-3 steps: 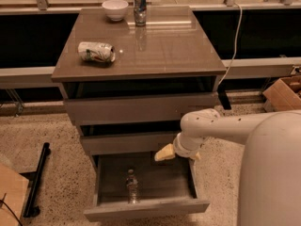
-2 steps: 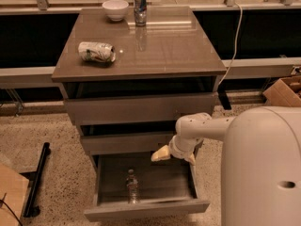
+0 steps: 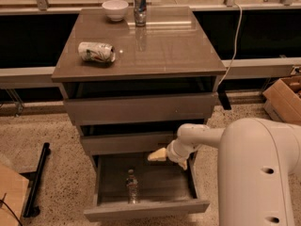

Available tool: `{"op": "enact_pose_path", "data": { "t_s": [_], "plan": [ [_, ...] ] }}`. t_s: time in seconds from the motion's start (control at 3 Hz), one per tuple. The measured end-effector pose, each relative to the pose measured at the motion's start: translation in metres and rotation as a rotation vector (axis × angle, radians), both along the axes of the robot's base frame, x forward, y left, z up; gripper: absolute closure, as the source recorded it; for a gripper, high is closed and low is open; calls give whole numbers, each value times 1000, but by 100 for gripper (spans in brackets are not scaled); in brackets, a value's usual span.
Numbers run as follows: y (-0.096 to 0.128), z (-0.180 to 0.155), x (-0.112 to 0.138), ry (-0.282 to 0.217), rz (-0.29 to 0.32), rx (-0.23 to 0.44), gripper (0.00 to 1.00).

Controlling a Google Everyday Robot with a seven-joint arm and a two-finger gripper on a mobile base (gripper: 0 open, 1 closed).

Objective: Pick water bottle from bottom drawer and place on counter

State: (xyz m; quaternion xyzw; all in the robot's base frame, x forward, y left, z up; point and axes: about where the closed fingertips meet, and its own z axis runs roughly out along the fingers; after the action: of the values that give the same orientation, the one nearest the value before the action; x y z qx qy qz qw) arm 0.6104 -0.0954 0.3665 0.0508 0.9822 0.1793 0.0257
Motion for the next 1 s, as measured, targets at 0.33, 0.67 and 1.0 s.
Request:
{"op": "enact_pose_path", "data": {
  "t_s": [0.33,0.67,1.0],
  "plan": [
    [2,-6,-2,9,0,2,0],
    [1,-12,-1,24,-36,-11,0],
    [18,-31,0,49,-64,6,0]
  ]
}}
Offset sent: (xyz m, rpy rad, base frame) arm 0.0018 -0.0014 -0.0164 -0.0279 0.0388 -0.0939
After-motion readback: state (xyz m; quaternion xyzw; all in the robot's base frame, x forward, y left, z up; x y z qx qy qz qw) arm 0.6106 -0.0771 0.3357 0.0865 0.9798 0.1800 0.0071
